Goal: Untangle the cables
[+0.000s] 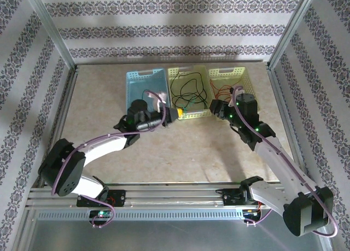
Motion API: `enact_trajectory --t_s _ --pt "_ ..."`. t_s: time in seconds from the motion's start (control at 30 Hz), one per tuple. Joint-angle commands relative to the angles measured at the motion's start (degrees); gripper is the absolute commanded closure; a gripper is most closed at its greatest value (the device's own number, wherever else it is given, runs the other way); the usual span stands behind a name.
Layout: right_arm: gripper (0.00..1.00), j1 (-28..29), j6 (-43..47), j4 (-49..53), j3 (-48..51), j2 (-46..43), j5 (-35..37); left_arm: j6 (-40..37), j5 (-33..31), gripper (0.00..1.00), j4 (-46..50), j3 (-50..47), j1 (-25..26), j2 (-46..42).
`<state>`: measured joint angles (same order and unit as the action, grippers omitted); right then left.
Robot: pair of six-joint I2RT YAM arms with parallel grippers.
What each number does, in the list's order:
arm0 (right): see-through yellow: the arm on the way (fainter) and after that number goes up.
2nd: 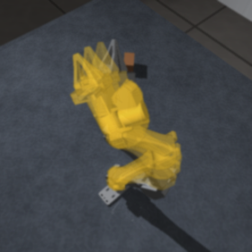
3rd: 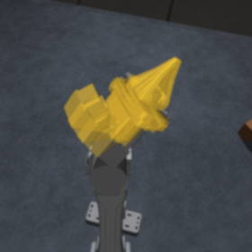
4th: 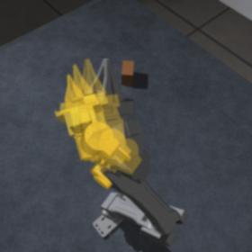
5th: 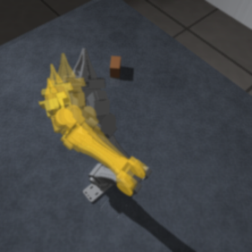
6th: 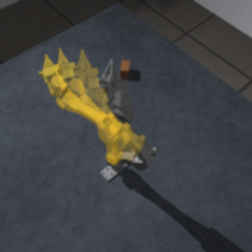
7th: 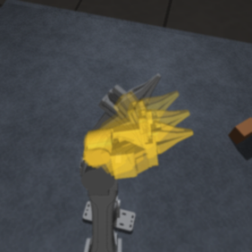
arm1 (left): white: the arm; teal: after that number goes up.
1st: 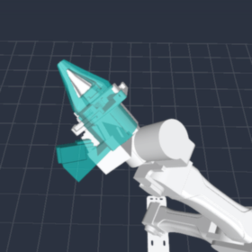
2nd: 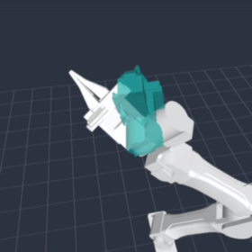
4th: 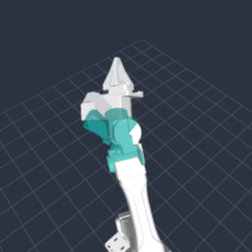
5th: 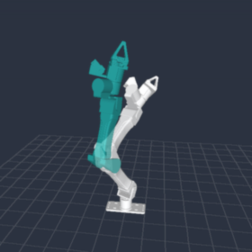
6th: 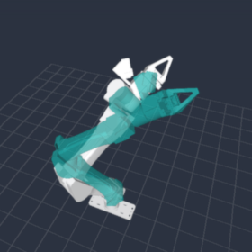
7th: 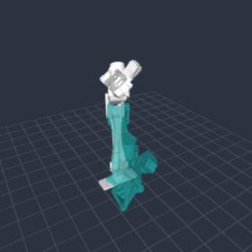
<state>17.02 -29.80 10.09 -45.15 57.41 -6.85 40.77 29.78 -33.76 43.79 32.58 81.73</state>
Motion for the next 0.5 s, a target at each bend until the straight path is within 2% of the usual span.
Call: enact_trajectory --t_s 0.0,0.13,0.2,0.27,0.33,0.37,0.47 --pt "0.50 -0.1 0.2 1.1 2.3 -2.6 1.5 -2.1 -8.2 1.00 5.6 3.1 -5.3 -1.9" --pt "0.50 0.0 -0.5 1.7 4.9 -4.3 0.4 -5.2 -14.3 1.00 16.4 8.2 -10.9 1.9" --pt "0.50 0.0 -0.7 1.9 5.7 -5.1 -0.2 -7.0 -15.1 1.00 18.0 10.3 -13.1 6.0" --pt "0.50 0.1 -0.8 2.4 5.9 -5.4 -0.5 -7.0 -16.4 0.94 18.5 12.0 -14.6 10.0" --pt "0.50 0.2 -0.3 3.0 5.9 -5.7 -0.8 -7.6 -17.1 0.79 17.7 13.5 -15.2 13.3" --pt "0.50 0.4 0.0 3.4 5.7 -5.9 -1.0 -8.3 -17.2 0.62 17.6 14.5 -15.2 14.7" --pt "0.50 0.3 1.1 4.9 5.5 -6.3 -0.7 -10.2 -16.2 0.41 18.3 18.0 -15.2 17.0"
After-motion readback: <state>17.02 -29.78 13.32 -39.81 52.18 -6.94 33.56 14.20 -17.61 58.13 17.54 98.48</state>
